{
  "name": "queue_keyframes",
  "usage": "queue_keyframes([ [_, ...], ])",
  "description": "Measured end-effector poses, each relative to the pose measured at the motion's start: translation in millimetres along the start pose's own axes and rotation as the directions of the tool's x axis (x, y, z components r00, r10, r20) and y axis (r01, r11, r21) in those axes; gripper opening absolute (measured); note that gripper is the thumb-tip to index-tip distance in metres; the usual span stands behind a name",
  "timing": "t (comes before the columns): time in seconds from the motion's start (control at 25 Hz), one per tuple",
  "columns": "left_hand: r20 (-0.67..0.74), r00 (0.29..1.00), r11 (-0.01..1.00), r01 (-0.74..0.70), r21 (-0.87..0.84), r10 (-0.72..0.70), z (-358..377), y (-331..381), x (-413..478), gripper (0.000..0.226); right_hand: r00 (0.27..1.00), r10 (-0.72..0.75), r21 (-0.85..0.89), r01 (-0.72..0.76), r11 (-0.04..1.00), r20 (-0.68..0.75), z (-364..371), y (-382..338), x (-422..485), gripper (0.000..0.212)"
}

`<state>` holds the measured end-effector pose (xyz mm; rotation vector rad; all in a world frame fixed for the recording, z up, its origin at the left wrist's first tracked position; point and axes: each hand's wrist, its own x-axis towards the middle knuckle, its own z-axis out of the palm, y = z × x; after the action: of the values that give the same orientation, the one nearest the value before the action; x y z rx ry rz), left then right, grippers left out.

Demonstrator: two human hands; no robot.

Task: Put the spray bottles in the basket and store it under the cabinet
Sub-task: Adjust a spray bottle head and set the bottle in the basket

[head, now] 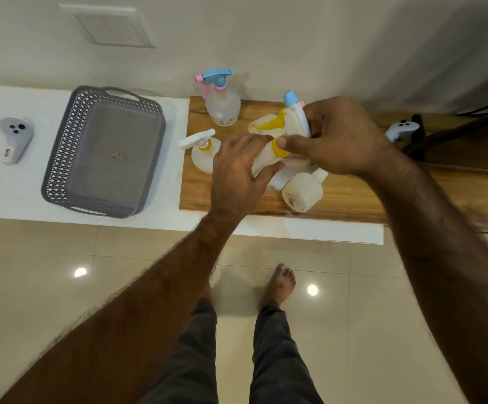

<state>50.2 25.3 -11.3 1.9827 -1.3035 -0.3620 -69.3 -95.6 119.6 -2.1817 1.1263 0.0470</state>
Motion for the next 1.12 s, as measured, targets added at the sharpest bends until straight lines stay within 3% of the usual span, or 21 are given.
queue_keyframes([
  [0.24, -0.123, 0.992, 0.995, 0.041, 0.088, -0.03, 5.4, 2.9, -4.6, 0.041, 0.926, 0.26, 0.217, -0.204, 0.955, -0.272, 36.3, -11.0, 1.3, 0.039],
  [0.4, -0.221, 0.975, 0.989, 0.065, 0.131, -0.035, 2.1, 0.1, -9.5, 0.04, 0.868, 0.356, 0.272, -0.271, 0.923, -0.345, 50.7, -24.3, 0.1, 0.038],
  [0.56, -0.293, 0.953, 0.993, 0.102, 0.067, -0.078, -13.6, 0.5, -12.2, 0.044, 0.913, 0.219, 0.169, -0.169, 0.971, -0.344, 53.4, -40.0, -2.6, 0.046],
  [0.68, -0.413, 0.897, 0.979, 0.196, 0.051, -0.158, -48.8, -25.3, -20.1, 0.045, 0.979, 0.048, 0.077, -0.034, 0.996, -0.196, 65.3, -87.9, 3.9, 0.047],
  [0.8, -0.4, 0.896, 0.979, 0.202, -0.019, -0.192, -57.6, -19.2, -33.1, 0.05, 0.989, -0.042, 0.063, 0.051, 0.997, -0.14, 60.3, -98.0, 0.7, 0.044],
  [1.0, -0.486, 0.829, 0.957, 0.286, -0.054, -0.275, -120.1, -85.2, -35.3, 0.045, 0.981, -0.182, 0.096, 0.188, 0.978, -0.063, 116.0, -168.6, 39.1, 0.035],
  [1.12, -0.409, 0.868, 0.957, 0.28, -0.069, -0.283, -149.3, -135.4, -33.1, 0.048, 0.971, -0.238, 0.07, 0.239, 0.968, -0.02, 143.9, -205.3, 72.5, 0.029],
])
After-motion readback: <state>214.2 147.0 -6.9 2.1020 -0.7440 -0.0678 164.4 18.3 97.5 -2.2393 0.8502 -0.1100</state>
